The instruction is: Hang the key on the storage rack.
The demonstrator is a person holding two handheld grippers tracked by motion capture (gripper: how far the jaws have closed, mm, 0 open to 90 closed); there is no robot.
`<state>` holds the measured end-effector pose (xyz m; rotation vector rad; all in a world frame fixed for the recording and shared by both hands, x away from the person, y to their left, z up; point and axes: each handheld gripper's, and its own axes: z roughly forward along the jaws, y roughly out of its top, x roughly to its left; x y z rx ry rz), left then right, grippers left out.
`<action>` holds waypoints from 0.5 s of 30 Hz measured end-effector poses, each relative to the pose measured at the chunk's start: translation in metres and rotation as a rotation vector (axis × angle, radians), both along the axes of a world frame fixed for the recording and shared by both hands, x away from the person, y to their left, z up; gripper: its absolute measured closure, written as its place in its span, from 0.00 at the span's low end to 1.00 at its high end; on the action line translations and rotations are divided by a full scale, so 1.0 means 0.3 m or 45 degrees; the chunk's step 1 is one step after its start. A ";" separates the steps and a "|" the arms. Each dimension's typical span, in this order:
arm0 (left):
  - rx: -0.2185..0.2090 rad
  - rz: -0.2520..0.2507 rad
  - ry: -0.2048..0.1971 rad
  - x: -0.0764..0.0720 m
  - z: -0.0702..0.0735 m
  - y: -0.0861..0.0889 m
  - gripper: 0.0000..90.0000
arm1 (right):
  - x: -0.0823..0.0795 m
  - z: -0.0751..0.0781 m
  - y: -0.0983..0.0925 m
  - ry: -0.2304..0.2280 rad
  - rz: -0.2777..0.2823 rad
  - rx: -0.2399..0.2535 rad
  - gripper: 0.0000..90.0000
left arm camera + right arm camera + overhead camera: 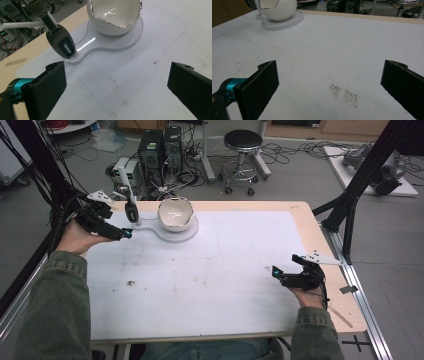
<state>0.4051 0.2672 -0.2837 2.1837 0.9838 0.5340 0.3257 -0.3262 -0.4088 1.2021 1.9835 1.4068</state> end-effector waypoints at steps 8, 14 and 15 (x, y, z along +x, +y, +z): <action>-0.045 -0.002 -0.024 -0.052 -0.039 0.015 0.03 | -0.002 0.000 0.002 0.003 0.000 -0.004 0.01; -0.070 0.020 -0.027 -0.096 -0.090 0.038 0.03 | 0.000 -0.003 0.009 0.003 0.009 -0.027 0.01; -0.077 0.028 -0.034 -0.105 -0.099 0.046 0.03 | 0.000 -0.003 0.010 0.004 0.009 -0.027 0.01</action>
